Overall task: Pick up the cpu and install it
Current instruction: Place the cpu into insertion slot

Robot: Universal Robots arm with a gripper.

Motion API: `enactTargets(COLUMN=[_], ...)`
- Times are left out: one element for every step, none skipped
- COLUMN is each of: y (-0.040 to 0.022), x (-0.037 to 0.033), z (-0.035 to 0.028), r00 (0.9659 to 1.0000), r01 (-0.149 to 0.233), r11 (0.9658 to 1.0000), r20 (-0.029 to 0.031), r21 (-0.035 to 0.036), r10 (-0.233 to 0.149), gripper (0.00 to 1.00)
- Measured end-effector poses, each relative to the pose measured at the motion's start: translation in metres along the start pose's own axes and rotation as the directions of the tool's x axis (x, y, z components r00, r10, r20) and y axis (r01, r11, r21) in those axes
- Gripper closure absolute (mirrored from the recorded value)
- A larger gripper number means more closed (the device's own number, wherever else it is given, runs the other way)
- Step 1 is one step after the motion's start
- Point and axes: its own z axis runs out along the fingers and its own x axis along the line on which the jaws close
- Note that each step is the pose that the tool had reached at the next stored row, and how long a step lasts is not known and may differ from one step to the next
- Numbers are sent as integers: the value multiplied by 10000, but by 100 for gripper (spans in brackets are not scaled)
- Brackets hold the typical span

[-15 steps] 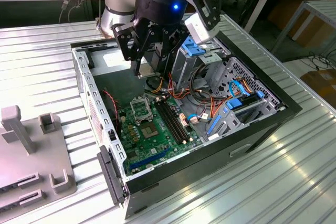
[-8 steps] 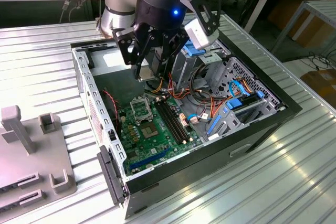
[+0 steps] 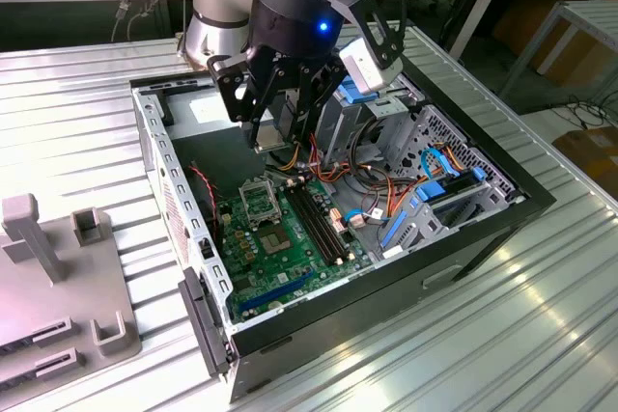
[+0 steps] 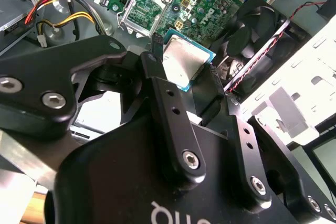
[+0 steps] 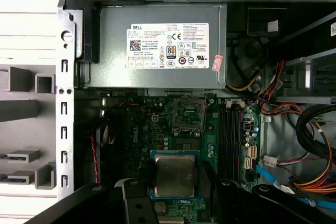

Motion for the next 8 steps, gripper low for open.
enactTargets(y=[0, 0, 0, 0, 0, 0, 0, 0], x=[0, 0, 0, 0, 0, 0, 0, 0], z=[0, 0, 1, 1, 1, 1, 1, 1], r00=[10000, 10000, 10000, 10000, 10000, 10000, 10000, 10000], r01=[-1, -1, -1, -1, -1, -1, -1, -1], r11=[10000, 10000, 10000, 10000, 10000, 10000, 10000, 10000], r20=[1, 0, 1, 0, 0, 0, 0, 0], r21=[0, 0, 0, 0, 0, 0, 0, 0], r10=[1, 1, 1, 1, 1, 1, 1, 1], gripper=[53, 53, 53, 53, 53, 53, 53, 53])
